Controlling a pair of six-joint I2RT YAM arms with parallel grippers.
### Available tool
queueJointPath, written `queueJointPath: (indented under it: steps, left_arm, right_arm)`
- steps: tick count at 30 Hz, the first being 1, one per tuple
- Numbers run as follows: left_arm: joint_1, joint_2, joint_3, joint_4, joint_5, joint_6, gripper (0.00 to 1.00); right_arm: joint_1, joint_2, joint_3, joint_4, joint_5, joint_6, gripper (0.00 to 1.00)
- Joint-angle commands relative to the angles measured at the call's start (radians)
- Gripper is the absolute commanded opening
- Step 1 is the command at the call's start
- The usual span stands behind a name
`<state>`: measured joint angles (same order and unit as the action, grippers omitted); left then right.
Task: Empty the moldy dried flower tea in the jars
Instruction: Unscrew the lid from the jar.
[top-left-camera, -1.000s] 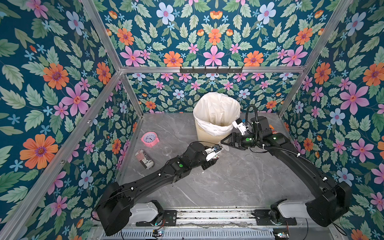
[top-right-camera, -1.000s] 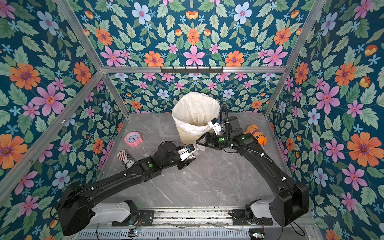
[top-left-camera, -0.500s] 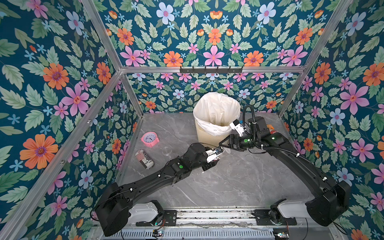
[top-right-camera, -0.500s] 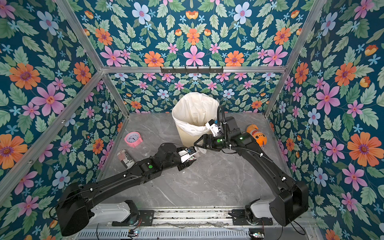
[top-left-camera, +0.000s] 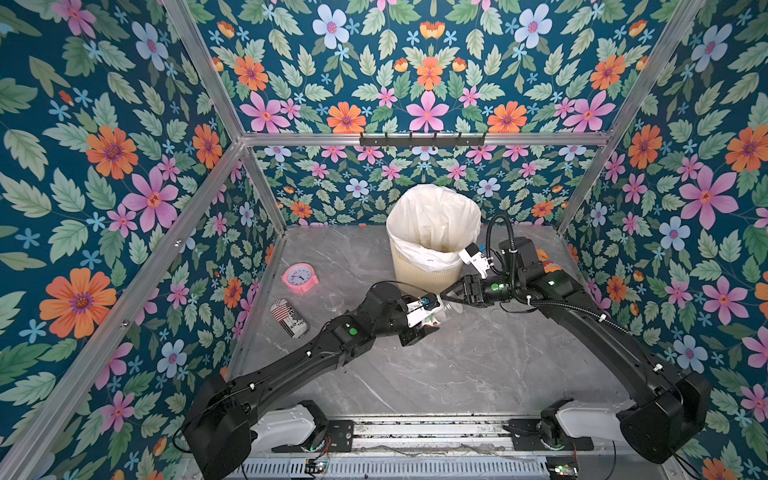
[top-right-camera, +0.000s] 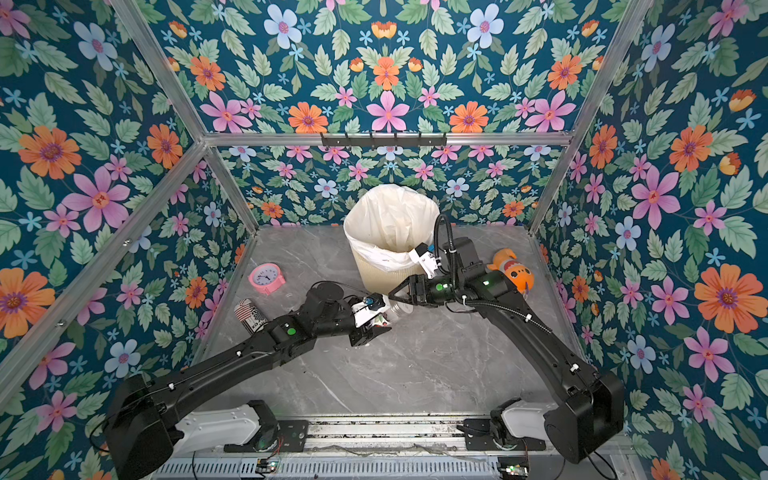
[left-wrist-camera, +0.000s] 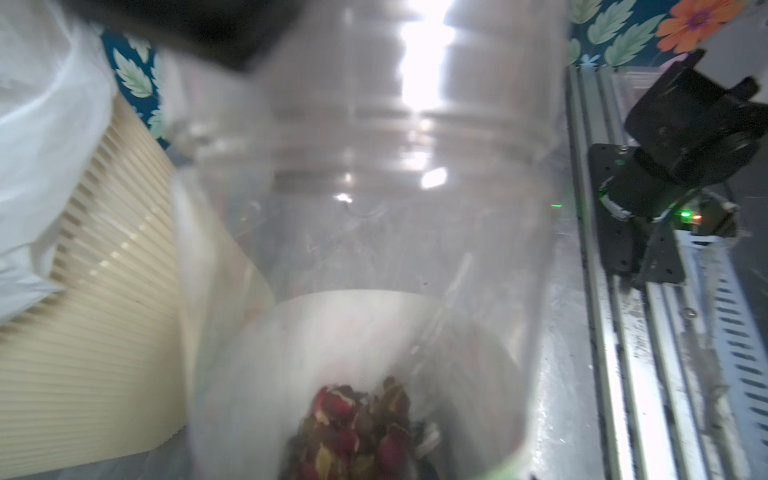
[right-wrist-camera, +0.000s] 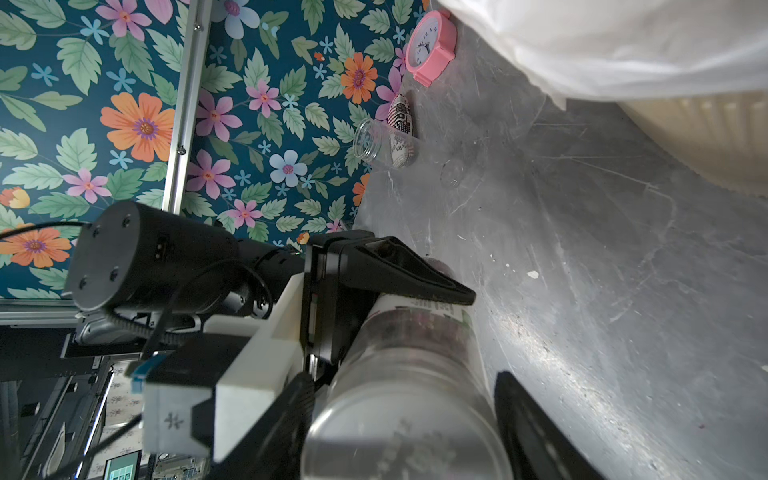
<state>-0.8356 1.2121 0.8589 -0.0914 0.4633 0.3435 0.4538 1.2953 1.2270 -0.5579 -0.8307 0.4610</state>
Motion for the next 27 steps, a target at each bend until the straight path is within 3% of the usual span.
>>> queueJointPath:
  steps: [1,11,17,22,27]
  left_arm:
    - [0.010,0.016,0.037,-0.035,0.212,-0.001,0.57]
    - [0.055,0.099,0.132,-0.178,0.550,-0.009,0.58]
    - [0.054,0.129,0.170,-0.261,0.574,0.041,0.59]
    - [0.054,0.108,0.144,-0.209,0.437,0.045,0.58]
    - [0.051,0.042,0.031,-0.012,0.178,0.009,0.59]
  right_arm:
    - [-0.002,-0.008,-0.004,-0.025,-0.025,-0.072,0.61]
    - [0.000,-0.111,-0.073,-0.001,-0.180,-0.275,0.61]
    - [0.001,-0.132,-0.076,-0.075,-0.247,-0.439,0.67]
    - [-0.002,-0.119,-0.035,-0.067,-0.164,-0.370,0.87]
    - [-0.076,-0.091,-0.026,0.041,-0.103,-0.076,0.90]
